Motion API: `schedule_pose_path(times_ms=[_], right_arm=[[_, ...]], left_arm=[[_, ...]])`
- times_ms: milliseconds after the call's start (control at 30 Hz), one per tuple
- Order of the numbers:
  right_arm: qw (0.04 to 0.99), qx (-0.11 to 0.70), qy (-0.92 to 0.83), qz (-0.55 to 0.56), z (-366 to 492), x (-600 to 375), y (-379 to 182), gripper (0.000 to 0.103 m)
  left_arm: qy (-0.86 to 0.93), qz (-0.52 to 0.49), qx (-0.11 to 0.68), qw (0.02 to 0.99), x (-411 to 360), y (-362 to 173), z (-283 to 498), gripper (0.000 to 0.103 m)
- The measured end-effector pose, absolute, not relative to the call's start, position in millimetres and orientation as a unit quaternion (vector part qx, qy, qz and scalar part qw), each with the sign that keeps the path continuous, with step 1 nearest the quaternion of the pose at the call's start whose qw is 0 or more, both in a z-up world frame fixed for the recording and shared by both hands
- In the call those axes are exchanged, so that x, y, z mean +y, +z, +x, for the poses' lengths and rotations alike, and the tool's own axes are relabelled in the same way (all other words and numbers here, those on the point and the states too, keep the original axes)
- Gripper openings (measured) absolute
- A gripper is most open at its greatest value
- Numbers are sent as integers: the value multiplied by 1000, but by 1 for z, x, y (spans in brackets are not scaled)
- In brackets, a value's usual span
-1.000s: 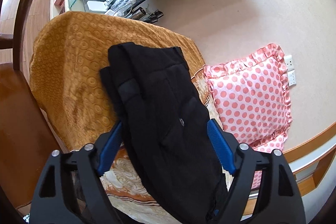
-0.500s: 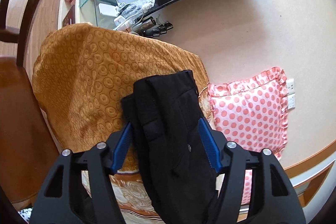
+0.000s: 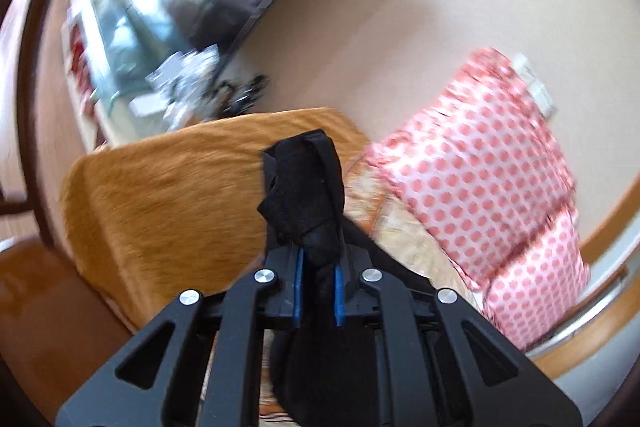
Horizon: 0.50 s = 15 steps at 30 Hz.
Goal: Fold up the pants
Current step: 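Grasp the trouser waistband with the left gripper and lift it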
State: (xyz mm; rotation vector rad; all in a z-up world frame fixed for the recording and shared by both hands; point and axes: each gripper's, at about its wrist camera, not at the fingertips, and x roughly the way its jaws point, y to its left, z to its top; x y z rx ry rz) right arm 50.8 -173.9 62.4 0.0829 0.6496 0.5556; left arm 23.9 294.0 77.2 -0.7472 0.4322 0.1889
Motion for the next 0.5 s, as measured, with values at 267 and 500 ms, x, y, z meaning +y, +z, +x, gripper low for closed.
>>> schedule_pose_path(times_ms=[267, 500], right_arm=[[932, 301, 182, 92, 37, -254, 66, 80], [938, 295, 96, 152, 12, -325, 57, 80]], left_arm=[[-84, -231, 207, 947, 149, 154, 66, 10], [-277, -148, 265, 911, -21, 132, 85, 11]])
